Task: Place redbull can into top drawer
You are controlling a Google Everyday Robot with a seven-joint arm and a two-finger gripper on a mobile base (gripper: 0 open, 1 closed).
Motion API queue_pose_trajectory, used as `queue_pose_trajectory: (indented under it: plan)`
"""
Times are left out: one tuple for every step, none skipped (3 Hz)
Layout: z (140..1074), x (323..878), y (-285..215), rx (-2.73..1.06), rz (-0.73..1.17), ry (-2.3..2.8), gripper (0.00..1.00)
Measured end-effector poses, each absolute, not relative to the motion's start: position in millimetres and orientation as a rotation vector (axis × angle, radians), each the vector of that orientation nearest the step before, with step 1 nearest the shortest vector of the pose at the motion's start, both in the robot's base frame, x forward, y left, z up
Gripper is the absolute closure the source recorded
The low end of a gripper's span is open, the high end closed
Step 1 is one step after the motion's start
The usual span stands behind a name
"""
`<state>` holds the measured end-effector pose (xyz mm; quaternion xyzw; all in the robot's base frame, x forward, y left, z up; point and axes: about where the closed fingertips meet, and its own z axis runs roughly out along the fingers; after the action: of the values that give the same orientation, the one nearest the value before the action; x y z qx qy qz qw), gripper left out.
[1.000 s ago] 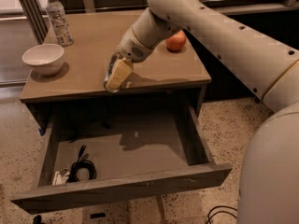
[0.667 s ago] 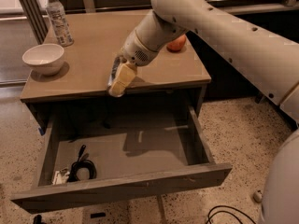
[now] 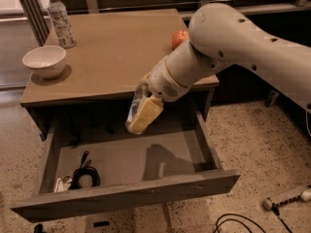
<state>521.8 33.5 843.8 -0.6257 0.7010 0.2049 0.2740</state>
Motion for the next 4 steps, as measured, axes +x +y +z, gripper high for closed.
queue_pose_trajectory:
  plan:
    - [845,523,35,-1.685,0.55,1.881,1.0]
    - [820,523,26,-1.677,0.559,1.889,1.0]
    - [781,521,15,-1.654,0.611,1.88,1.0]
    - [729,527,13,-1.646,0.693,1.795,1.0]
